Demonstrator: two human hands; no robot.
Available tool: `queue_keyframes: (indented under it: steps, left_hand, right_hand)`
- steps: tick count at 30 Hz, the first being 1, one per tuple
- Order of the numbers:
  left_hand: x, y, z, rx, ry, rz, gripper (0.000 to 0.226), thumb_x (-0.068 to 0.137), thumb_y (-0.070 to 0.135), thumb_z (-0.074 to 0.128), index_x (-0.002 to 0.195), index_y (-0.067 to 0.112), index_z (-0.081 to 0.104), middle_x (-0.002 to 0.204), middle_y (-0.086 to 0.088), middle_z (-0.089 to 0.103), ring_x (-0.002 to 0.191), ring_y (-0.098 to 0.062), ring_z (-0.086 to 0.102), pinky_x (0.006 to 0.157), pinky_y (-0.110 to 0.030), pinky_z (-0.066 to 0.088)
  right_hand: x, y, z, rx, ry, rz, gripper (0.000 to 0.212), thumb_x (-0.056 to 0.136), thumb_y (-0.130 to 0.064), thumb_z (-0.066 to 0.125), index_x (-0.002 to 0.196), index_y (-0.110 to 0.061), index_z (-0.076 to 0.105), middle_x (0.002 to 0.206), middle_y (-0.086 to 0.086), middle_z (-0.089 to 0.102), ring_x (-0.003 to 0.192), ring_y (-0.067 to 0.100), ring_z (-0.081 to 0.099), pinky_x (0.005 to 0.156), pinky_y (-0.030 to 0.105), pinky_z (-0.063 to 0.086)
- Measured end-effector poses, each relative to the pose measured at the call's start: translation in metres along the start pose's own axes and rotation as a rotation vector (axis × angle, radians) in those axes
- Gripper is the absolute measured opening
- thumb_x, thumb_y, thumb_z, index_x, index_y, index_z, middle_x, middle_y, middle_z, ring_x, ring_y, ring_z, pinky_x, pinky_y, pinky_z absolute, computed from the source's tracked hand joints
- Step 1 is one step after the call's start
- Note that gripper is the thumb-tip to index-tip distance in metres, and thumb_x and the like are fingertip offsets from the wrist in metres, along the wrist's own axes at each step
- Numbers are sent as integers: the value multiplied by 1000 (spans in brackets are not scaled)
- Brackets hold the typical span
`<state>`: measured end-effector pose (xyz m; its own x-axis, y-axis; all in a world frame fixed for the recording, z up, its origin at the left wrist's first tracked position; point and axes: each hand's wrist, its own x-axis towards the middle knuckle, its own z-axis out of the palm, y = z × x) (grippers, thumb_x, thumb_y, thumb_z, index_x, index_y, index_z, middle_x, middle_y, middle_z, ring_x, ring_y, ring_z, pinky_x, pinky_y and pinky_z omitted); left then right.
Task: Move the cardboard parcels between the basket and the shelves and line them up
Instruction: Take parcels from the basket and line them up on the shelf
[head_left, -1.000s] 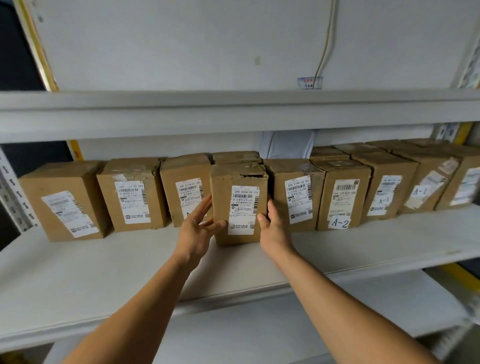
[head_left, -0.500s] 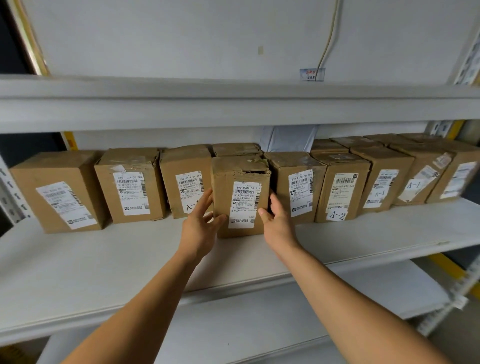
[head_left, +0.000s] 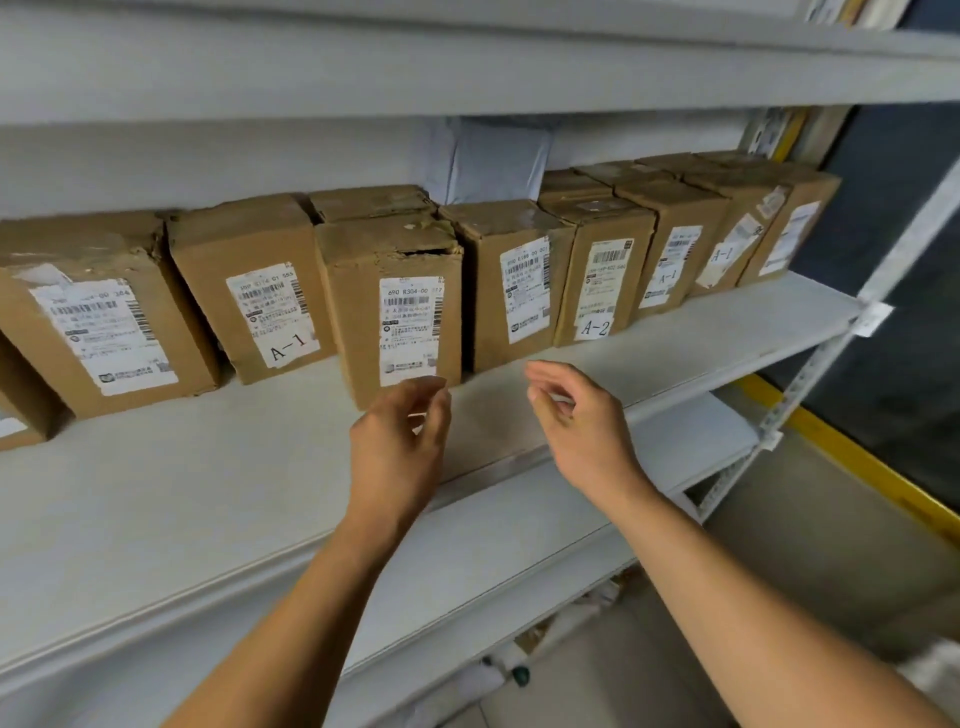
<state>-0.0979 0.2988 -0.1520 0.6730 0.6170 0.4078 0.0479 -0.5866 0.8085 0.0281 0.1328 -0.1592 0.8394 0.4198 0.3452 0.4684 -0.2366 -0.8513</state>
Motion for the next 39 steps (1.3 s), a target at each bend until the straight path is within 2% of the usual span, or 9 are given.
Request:
queue_keyframes:
  steps: [11, 16, 20, 22, 25, 28, 32, 35, 39]
  left_hand:
    - [-77, 99, 162, 19, -441, 275, 27, 100, 19, 69, 126, 14, 75, 112, -2, 78, 99, -15, 72, 83, 4, 39]
    - [-150, 140, 260, 116, -695, 348, 30, 98, 29, 71, 126, 19, 75, 125, 0, 75, 112, -21, 70, 101, -30, 53]
    - [-212, 167, 329, 198, -868, 373, 31, 99, 34, 65, 123, 16, 75, 118, -7, 76, 106, -28, 70, 96, -33, 52]
    - [-240, 169, 364, 243, -981, 364, 34, 99, 35, 67, 130, 23, 70, 127, -6, 73, 111, -27, 68, 97, -32, 49]
    - [-278, 171, 411, 272, -1146, 373, 41, 99, 44, 64, 139, 30, 63, 138, -2, 67, 125, -26, 62, 110, -44, 47]
    - [-312, 180, 453, 252, -1273, 395, 45, 102, 40, 62, 145, 25, 59, 145, 0, 62, 132, -23, 57, 112, -37, 44]
    - [-354, 186, 516, 217, -1458, 377, 47, 103, 37, 62, 148, 24, 56, 149, 1, 59, 134, -19, 56, 107, -31, 45]
    - [-382, 183, 566, 207, -1589, 329, 50, 104, 39, 61, 151, 24, 52, 152, 1, 56, 134, -18, 56, 106, -30, 45]
    - [-423, 169, 635, 219, -1702, 190, 50, 107, 35, 57, 154, 24, 45, 145, 1, 58, 95, -3, 59, 79, -23, 54]
  right_hand:
    - [-119, 88, -195, -106, 183, 335, 30, 106, -20, 62, 136, -25, 67, 131, -15, 70, 120, 1, 64, 104, 17, 50]
    - [-209, 148, -284, -225, 245, 552, 26, 106, -25, 62, 131, -30, 68, 117, -18, 68, 111, 0, 64, 94, 18, 51]
    - [-280, 193, -340, -301, 302, 724, 20, 105, -23, 56, 88, -35, 58, 80, -15, 60, 71, 2, 54, 72, 31, 46]
    - [-311, 212, -361, -270, 339, 817, 13, 104, -24, 58, 109, -27, 69, 99, -7, 72, 85, 11, 65, 79, 34, 54]
    - [-354, 241, -382, -214, 395, 943, 36, 106, -27, 59, 141, -21, 62, 125, -2, 73, 96, 12, 70, 79, 24, 57]
    - [-386, 267, -397, -168, 452, 1048, 36, 107, -34, 56, 141, -23, 60, 120, -5, 72, 87, 11, 70, 63, 15, 54]
    - [-417, 304, -420, -149, 551, 1148, 45, 106, -37, 59, 148, -20, 56, 137, 0, 67, 119, 14, 64, 90, 22, 52]
    - [-433, 335, -436, -121, 632, 1255, 47, 105, -36, 61, 149, -21, 54, 139, 1, 66, 123, 15, 63, 90, 23, 54]
    - [-447, 391, -453, -154, 657, 1339, 51, 104, -40, 60, 151, -23, 52, 141, -2, 65, 125, 14, 63, 92, 28, 56]
